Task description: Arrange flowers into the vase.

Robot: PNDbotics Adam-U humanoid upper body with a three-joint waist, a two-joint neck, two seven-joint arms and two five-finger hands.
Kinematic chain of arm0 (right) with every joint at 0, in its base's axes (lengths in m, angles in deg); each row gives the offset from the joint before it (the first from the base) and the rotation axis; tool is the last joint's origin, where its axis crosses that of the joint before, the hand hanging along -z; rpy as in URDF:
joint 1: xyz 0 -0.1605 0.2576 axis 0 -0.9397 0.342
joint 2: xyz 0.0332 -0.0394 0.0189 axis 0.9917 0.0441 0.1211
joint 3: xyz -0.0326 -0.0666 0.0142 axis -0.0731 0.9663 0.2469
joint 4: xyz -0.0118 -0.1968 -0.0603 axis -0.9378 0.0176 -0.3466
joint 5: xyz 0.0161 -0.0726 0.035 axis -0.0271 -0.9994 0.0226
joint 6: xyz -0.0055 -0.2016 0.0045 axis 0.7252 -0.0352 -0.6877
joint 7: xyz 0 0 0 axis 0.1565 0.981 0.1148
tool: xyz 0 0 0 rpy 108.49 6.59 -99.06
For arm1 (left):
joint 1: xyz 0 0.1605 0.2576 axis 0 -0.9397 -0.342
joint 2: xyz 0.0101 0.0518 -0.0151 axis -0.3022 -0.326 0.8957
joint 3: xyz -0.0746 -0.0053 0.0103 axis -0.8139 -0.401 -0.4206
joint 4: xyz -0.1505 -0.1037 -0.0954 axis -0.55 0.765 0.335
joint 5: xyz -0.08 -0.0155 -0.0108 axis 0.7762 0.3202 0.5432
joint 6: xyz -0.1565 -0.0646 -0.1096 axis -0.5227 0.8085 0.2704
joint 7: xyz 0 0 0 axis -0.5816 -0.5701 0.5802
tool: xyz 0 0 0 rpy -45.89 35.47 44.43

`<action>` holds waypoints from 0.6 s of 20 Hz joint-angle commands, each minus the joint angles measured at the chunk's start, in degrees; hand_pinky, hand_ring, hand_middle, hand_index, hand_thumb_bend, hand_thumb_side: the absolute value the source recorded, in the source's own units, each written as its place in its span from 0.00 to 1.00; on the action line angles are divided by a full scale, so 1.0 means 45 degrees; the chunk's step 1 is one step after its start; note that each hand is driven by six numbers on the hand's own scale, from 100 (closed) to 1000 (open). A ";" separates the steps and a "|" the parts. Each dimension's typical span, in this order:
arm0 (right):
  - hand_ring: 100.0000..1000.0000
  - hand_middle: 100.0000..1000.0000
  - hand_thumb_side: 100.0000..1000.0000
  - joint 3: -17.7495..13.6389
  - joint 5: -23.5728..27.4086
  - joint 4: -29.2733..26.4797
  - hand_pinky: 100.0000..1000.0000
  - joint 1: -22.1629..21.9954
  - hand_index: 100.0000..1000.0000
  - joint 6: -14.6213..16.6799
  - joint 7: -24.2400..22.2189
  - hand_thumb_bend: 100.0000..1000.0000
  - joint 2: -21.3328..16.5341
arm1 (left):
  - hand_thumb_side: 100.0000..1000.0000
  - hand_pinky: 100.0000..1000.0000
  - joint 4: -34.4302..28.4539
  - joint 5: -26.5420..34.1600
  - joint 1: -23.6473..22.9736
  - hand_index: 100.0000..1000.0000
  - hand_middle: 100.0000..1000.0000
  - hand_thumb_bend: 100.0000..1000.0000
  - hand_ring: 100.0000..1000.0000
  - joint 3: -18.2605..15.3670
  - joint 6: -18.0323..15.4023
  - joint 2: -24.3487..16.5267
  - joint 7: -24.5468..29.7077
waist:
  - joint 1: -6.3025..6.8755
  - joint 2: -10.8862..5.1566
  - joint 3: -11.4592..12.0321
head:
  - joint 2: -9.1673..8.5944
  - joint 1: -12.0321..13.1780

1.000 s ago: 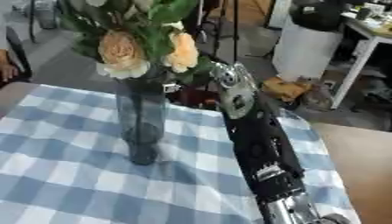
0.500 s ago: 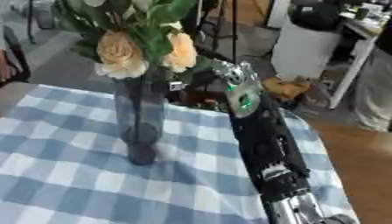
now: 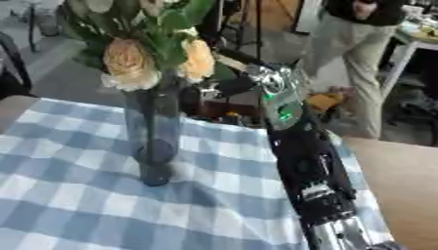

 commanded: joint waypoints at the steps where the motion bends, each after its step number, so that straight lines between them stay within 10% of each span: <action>1: 0.92 0.01 0.82 -0.0153 0.0197 -0.0414 0.88 0.0075 1.00 0.2559 -0.2667 1.00 -0.0625 | 0.86 0.45 -0.0183 -0.0056 0.0079 0.86 0.45 0.00 0.57 -0.0082 0.0001 -0.0067 -0.0072 | 0.0183 -0.0392 -0.0042 | 0.0028 0.0044; 10: 0.93 0.05 0.97 -0.0506 0.0859 -0.1665 0.88 -0.0958 1.00 0.2225 -0.2667 0.98 -0.1364 | 0.86 0.46 -0.0183 -0.0092 -0.0011 0.86 0.45 0.00 0.57 -0.0133 0.0055 -0.0050 -0.0176 | 0.0313 -0.0784 -0.0216 | 0.0213 0.0228; 12: 0.91 0.11 1.00 -0.0871 0.1165 -0.2349 0.86 -0.1287 1.00 0.1966 -0.2514 0.72 -0.1528 | 0.86 0.46 -0.0183 -0.0099 -0.0055 0.86 0.45 0.00 0.57 -0.0160 0.0074 -0.0033 -0.0218 | 0.0360 -0.0914 -0.0284 | 0.0273 0.0316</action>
